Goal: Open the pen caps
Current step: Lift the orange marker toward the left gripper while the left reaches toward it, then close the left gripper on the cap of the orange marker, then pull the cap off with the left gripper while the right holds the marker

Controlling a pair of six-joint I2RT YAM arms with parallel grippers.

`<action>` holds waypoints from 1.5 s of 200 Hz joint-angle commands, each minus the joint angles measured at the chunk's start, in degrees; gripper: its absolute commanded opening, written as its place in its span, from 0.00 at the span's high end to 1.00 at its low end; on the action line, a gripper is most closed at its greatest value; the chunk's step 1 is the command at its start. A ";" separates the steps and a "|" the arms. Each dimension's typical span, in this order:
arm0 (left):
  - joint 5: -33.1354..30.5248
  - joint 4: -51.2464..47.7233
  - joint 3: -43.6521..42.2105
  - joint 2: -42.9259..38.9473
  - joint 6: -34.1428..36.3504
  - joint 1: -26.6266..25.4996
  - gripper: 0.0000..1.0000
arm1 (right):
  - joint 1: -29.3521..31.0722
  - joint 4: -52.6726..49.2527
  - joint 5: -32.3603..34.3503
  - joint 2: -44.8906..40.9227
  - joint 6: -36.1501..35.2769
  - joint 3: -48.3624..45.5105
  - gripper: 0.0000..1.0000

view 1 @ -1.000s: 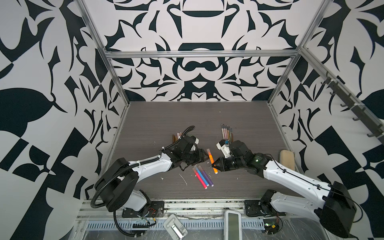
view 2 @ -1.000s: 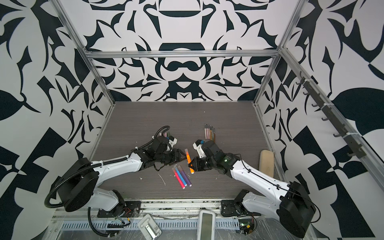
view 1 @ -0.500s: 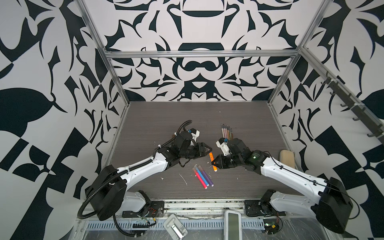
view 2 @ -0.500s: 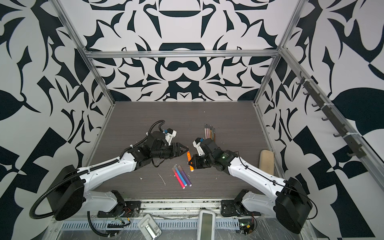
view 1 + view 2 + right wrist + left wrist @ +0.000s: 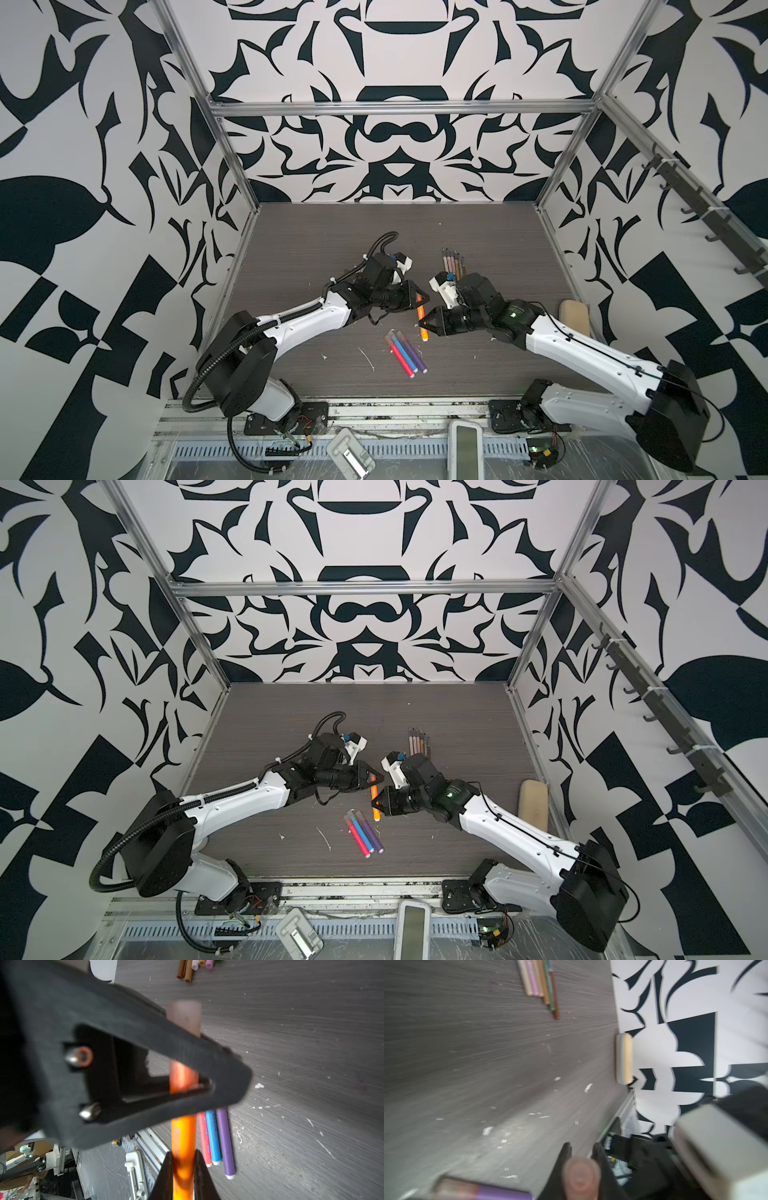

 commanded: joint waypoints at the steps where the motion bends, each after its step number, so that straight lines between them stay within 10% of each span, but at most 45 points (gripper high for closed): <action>1: -0.11 -2.51 1.46 0.35 1.66 1.49 1.00 | -0.21 -1.07 -0.38 -0.62 -0.42 2.91 0.87; 54: 0.45 -6.21 3.82 0.98 -1.58 1.68 1.00 | -0.22 0.04 2.86 0.07 1.26 4.30 0.57; 97: 2.47 -6.26 5.22 1.54 -7.96 3.67 1.00 | -0.20 1.06 0.80 7.31 1.47 7.10 0.64; 124: 3.78 -8.61 8.54 2.90 -8.82 5.39 0.91 | -0.24 3.06 -1.31 10.45 2.50 8.04 1.00; 164: 4.68 -12.11 11.81 3.72 -7.97 8.42 0.55 | -0.55 3.15 -2.74 10.91 3.23 7.29 1.00; 300: 9.68 -9.30 10.48 6.97 -9.87 9.94 0.58 | -3.52 2.11 -7.78 14.05 1.33 9.97 1.00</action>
